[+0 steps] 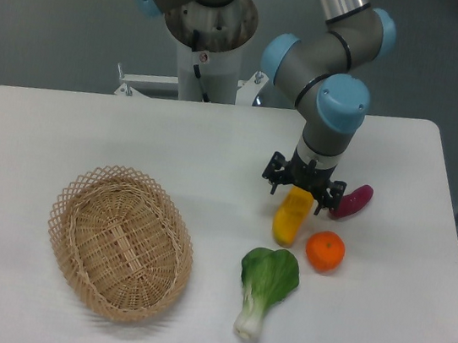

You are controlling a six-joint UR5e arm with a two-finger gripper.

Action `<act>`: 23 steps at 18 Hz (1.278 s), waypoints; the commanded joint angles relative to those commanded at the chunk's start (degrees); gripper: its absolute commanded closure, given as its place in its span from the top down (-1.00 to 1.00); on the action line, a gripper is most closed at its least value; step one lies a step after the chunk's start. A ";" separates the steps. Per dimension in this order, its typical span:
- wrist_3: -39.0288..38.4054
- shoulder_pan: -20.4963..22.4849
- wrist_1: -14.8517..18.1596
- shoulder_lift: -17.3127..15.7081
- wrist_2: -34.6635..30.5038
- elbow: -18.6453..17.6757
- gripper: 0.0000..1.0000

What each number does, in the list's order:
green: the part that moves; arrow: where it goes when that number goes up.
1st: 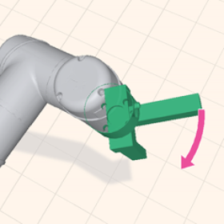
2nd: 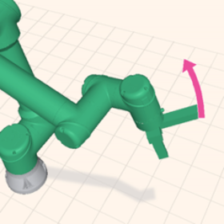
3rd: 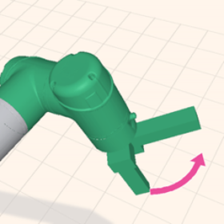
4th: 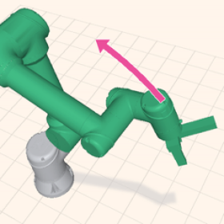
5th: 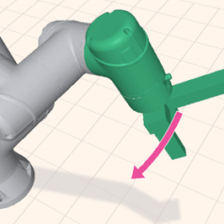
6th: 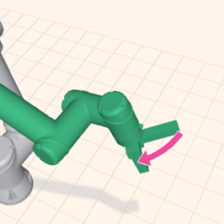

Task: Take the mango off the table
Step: 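Close the gripper around the yellow mango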

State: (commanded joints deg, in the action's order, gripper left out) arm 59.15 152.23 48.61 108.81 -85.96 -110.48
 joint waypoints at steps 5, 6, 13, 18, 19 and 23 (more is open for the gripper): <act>0.09 -0.44 -0.62 1.14 -1.74 -0.09 1.00; -0.09 -0.96 -0.71 1.49 -3.50 -0.09 1.00; -0.26 -1.41 -4.66 2.72 -4.92 -1.49 1.00; -0.35 -1.41 -5.28 2.90 -5.01 -1.67 0.88; -0.35 -1.49 -5.36 2.90 -5.10 -1.67 0.66; -0.26 -1.41 -5.45 2.55 -5.01 -1.41 0.09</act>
State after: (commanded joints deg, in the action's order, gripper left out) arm 58.89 150.82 43.15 111.36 -90.97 -111.89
